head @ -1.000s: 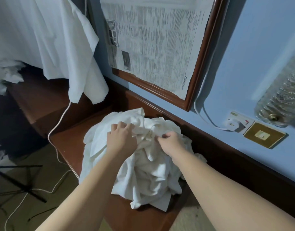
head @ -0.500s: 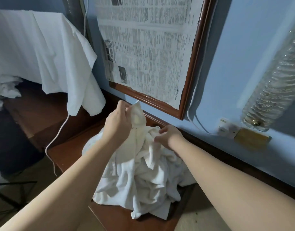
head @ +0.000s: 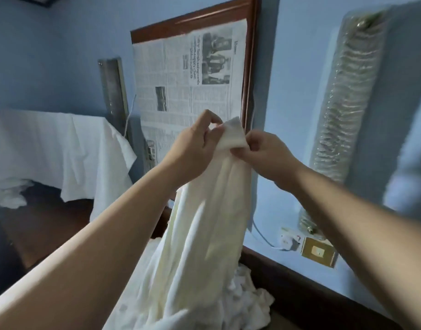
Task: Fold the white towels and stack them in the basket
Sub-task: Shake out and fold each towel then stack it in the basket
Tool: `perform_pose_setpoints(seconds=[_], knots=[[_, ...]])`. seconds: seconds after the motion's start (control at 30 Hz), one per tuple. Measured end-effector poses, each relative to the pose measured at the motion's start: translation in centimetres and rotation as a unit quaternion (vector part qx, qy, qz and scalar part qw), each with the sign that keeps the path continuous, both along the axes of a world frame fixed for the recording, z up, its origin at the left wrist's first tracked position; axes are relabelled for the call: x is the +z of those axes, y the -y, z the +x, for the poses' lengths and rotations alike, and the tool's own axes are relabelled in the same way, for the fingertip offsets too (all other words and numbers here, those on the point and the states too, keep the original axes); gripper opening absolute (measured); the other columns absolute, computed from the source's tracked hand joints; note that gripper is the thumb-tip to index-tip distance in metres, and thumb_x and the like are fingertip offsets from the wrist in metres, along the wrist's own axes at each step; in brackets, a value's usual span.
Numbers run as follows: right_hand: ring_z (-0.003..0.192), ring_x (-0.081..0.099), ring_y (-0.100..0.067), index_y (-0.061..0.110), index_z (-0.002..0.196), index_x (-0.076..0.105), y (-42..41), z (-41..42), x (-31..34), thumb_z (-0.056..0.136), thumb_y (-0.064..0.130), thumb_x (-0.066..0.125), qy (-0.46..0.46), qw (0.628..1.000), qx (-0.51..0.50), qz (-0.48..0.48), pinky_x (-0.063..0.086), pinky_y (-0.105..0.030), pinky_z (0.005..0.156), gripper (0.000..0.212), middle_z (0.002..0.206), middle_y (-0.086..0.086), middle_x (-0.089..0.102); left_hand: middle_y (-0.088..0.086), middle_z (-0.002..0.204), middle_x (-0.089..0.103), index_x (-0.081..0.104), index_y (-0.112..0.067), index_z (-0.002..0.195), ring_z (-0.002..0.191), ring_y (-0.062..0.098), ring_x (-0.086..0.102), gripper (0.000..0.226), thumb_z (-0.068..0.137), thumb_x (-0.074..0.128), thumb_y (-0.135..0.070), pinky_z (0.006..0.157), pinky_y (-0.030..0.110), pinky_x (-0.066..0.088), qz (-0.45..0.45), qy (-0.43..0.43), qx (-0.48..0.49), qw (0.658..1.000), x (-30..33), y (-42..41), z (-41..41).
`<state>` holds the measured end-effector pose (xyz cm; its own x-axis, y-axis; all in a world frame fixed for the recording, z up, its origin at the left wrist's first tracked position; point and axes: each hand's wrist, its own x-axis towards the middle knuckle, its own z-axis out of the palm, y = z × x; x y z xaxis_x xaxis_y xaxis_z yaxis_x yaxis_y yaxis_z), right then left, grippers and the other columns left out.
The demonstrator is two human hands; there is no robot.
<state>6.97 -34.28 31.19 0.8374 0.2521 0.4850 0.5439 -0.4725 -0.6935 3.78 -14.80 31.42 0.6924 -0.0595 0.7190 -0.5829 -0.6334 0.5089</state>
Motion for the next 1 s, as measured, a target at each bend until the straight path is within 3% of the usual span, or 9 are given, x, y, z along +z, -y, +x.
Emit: perform_pose_setpoints(seconds=[0.17,0.27,0.37,0.53,0.63,0.77,0.83,0.9,1.0], knots=[[0.068,0.051,-0.003,0.022,0.086,0.060,5.0,-3.6,8.8,0.093,0.018,0.064,0.133,0.988,-0.079,0.002,0.035,-0.011,0.050,0.008,0.078,0.010,0.060,-0.006,0.079,0.065,0.058,-0.034,0.115,0.064,0.005,0.059,0.043,0.083,0.084,-0.046,0.052,0.019,0.042,-0.018,-0.030,0.033,0.999,2.4,4.4,-2.3],[0.072,0.051,-0.002,0.021,0.092,0.058,8.6,-6.1,13.6,0.092,0.018,0.062,0.201,0.971,-0.125,0.045,0.038,-0.017,0.058,0.005,0.082,0.012,0.058,-0.004,0.077,0.068,0.066,-0.021,0.092,0.067,0.014,0.062,0.025,0.088,0.077,-0.043,0.054,0.029,0.043,-0.044,-0.059,0.031,0.997,0.7,8.4,-2.7],[0.073,0.049,-0.003,0.022,0.099,0.056,13.6,-9.0,17.4,0.093,0.017,0.056,0.236,0.953,-0.174,0.079,0.036,-0.017,0.058,0.007,0.083,0.014,0.055,-0.003,0.067,0.063,0.060,-0.022,0.079,0.062,0.018,0.056,0.026,0.091,0.067,-0.044,0.059,0.036,0.043,-0.064,-0.109,-0.013,0.992,-3.3,13.2,-2.8],[0.075,0.049,-0.002,0.024,0.101,0.056,23.8,-14.3,19.1,0.092,0.018,0.052,0.247,0.939,-0.236,0.044,0.037,-0.017,0.060,0.011,0.086,0.014,0.054,-0.001,0.080,0.073,0.060,-0.028,0.096,0.071,0.021,0.068,0.023,0.105,0.050,-0.048,0.066,0.039,0.055,-0.119,-0.258,-0.046,0.958,-9.3,20.7,-5.7],[0.080,0.051,-0.010,0.023,0.104,0.057,30.4,-17.3,17.2,0.093,0.020,0.052,0.213,0.938,-0.272,0.000,0.039,-0.025,0.063,0.013,0.088,0.010,0.055,0.010,0.079,0.068,0.057,-0.024,0.100,0.067,0.031,0.065,0.019,0.106,0.048,-0.040,0.056,0.041,0.053,-0.154,-0.210,-0.025,0.965,-8.5,23.6,-7.1],[0.089,0.053,-0.020,0.020,0.106,0.056,39.3,-20.9,14.0,0.097,0.022,0.055,0.180,0.918,-0.351,-0.027,0.037,-0.024,0.061,0.009,0.087,0.009,0.054,-0.001,0.066,0.056,0.055,-0.024,0.097,0.058,0.021,0.051,0.014,0.105,0.052,-0.035,0.056,0.035,0.041,-0.157,-0.075,-0.011,0.985,-3.7,25.4,-8.5],[0.093,0.058,-0.025,0.018,0.102,0.058,43.5,-22.4,12.3,0.096,0.026,0.058,0.159,0.907,-0.389,-0.030,0.040,-0.026,0.065,0.010,0.088,0.007,0.057,-0.006,0.060,0.053,0.056,-0.029,0.094,0.053,0.016,0.048,0.016,0.100,0.061,-0.043,0.055,0.033,0.041,-0.099,-0.032,-0.022,0.994,-1.6,25.3,-9.5],[0.101,0.063,-0.030,0.015,0.104,0.062,46.7,-23.9,10.6,0.095,0.032,0.060,0.139,0.897,-0.419,-0.023,0.046,-0.032,0.075,0.020,0.099,-0.002,0.064,-0.009,0.061,0.056,0.056,-0.034,0.097,0.057,0.015,0.053,0.037,0.085,0.075,-0.063,0.057,0.033,0.044,0.042,-0.037,-0.017,0.998,-1.1,24.6,-11.2],[0.096,0.064,-0.031,0.012,0.105,0.062,49.2,-26.2,8.4,0.094,0.036,0.060,0.130,0.883,-0.451,0.006,0.047,-0.034,0.075,0.027,0.100,-0.006,0.061,-0.006,0.074,0.059,0.059,-0.033,0.098,0.077,0.027,0.060,0.053,0.072,0.079,-0.074,0.070,0.037,0.050,0.253,-0.084,0.069,0.961,-3.5,23.6,-13.0]])
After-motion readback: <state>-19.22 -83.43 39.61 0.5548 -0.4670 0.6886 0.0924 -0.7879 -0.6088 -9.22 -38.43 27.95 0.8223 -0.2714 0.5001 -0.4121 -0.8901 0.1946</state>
